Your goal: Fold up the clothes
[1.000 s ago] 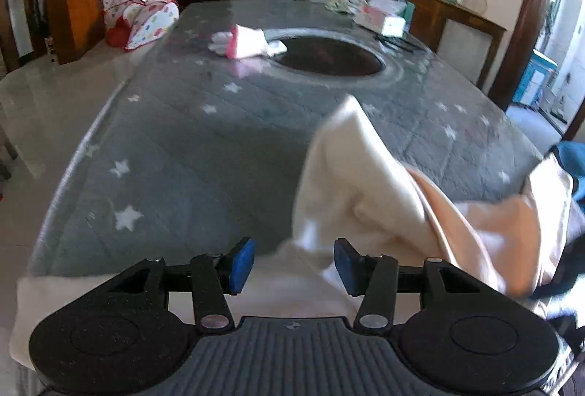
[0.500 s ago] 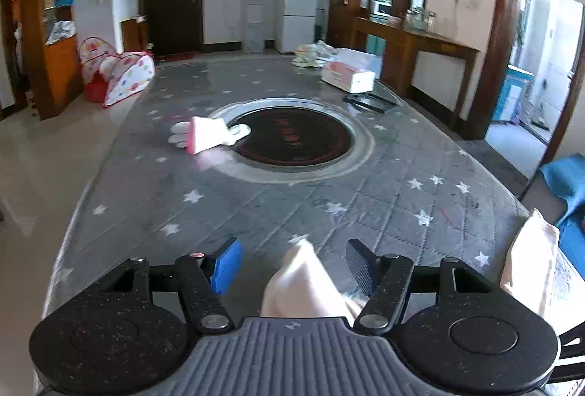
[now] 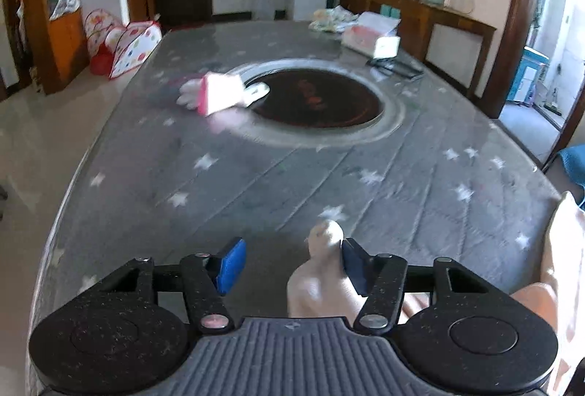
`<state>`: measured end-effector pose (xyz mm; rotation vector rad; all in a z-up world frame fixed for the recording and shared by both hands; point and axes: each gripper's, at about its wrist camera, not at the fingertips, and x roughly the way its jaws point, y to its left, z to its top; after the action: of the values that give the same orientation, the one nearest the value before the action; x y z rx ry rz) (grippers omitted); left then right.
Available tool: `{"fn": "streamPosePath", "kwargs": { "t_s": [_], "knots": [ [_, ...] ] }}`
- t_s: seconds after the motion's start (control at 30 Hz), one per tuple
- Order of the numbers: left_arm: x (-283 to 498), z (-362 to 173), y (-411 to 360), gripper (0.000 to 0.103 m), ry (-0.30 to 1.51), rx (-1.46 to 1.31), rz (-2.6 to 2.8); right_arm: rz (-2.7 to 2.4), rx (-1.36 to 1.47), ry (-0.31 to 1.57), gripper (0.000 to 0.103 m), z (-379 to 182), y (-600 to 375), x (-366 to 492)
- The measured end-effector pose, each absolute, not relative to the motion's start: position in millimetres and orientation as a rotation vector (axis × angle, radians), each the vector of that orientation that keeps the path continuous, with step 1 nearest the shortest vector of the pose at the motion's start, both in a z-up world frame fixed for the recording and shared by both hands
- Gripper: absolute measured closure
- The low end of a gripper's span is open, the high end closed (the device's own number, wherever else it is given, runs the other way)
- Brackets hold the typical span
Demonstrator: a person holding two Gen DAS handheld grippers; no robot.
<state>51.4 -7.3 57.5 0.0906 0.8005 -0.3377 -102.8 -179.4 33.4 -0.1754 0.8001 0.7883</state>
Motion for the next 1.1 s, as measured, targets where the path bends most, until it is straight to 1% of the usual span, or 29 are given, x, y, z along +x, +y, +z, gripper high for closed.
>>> {"fn": "streamPosePath", "kwargs": {
  "t_s": [0.07, 0.27, 0.53, 0.6, 0.63, 0.67, 0.7, 0.77, 0.83, 0.93, 1.0, 1.07, 1.1],
  "knots": [
    [51.5, 55.0, 0.2, 0.043, 0.815, 0.092, -0.346, 0.755, -0.175, 0.788, 0.094, 35.5, -183.7, -97.6],
    [52.9, 52.5, 5.4, 0.039, 0.837, 0.121, -0.388, 0.64, -0.165, 0.72, 0.096, 52.9, -206.6, -78.2],
    [75.1, 59.4, -16.3, 0.038, 0.852, 0.101, -0.469, 0.495, -0.167, 0.628, 0.096, 77.9, -238.7, -43.8],
    [84.3, 55.3, -21.9, 0.042, 0.868, 0.096, -0.481, 0.463, -0.172, 0.609, 0.096, 80.8, -245.7, -34.2],
    [88.6, 52.7, -24.6, 0.055, 0.878, 0.096, -0.487, 0.446, -0.173, 0.6, 0.096, 82.0, -249.3, -29.3],
    [91.5, 50.6, -25.9, 0.071, 0.884, 0.092, -0.493, 0.425, -0.166, 0.59, 0.096, 82.1, -253.6, -24.1],
    [92.9, 48.9, -25.4, 0.076, 0.886, 0.082, -0.499, 0.405, -0.16, 0.58, 0.096, 82.2, -257.7, -19.3],
    [92.9, 46.8, -21.4, 0.079, 0.875, 0.07, -0.5, 0.375, -0.146, 0.579, 0.096, 79.2, -266.0, -11.0],
    [92.9, 44.4, -16.4, 0.085, 0.864, 0.07, -0.49, 0.341, -0.129, 0.585, 0.096, 73.7, -275.8, -1.1],
    [99.8, 35.2, -10.8, 0.084, 0.907, 0.097, -0.449, 0.302, -0.124, 0.625, 0.096, 58.8, -285.1, 14.4],
    [105.0, 30.6, -7.2, 0.081, 0.927, 0.088, -0.439, 0.283, -0.122, 0.66, 0.096, 47.5, -289.3, 25.0],
    [110.1, 31.8, -5.0, 0.058, 0.93, 0.057, -0.433, 0.278, -0.117, 0.687, 0.096, 39.1, -291.9, 33.9],
    [112.7, 33.1, -5.5, 0.057, 0.927, 0.046, -0.432, 0.276, -0.115, 0.699, 0.096, 34.7, -293.2, 38.8]
  ]
}}
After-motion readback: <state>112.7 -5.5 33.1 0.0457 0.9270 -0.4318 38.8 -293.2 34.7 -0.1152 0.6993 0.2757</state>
